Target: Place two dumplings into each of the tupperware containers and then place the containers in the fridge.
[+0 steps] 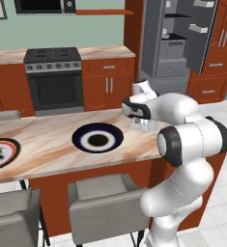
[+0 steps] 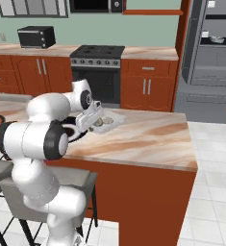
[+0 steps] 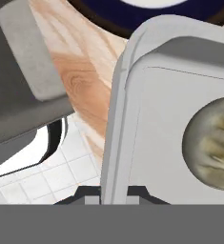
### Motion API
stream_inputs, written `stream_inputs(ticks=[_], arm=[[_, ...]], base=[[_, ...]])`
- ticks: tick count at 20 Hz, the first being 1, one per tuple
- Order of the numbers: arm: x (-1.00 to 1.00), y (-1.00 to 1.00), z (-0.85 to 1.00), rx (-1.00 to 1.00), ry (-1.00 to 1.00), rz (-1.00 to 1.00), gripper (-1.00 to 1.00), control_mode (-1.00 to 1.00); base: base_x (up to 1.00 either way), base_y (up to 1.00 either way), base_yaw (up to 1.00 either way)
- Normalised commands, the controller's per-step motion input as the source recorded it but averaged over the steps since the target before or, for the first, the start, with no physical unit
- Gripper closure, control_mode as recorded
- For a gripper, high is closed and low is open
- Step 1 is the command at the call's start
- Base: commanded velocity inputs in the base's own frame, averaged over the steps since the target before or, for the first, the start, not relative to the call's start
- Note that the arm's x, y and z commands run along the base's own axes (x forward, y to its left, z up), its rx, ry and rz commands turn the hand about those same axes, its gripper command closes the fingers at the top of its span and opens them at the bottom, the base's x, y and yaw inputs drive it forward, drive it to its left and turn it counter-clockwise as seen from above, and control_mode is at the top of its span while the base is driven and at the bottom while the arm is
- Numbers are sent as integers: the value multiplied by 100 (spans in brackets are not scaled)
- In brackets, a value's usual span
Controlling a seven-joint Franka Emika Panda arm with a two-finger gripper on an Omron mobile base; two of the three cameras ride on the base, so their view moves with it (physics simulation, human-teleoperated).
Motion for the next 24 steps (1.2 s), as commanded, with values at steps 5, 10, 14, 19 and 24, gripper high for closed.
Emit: stream_inputs(ticks=[5, 10, 14, 19, 24], arm=[[-100, -40, 32, 0, -1, 28, 100, -100], [-96, -23, 53, 0, 1, 25, 100, -100], [-90, -13, 52, 0, 0, 14, 100, -100], [-31, -7, 54, 0, 7, 5, 100, -100], [-57, 0, 32, 1, 1, 3, 100, -100]], base=[[0, 0, 0], [0, 0, 0], [0, 0, 0], [0, 0, 0], [0, 0, 0]])
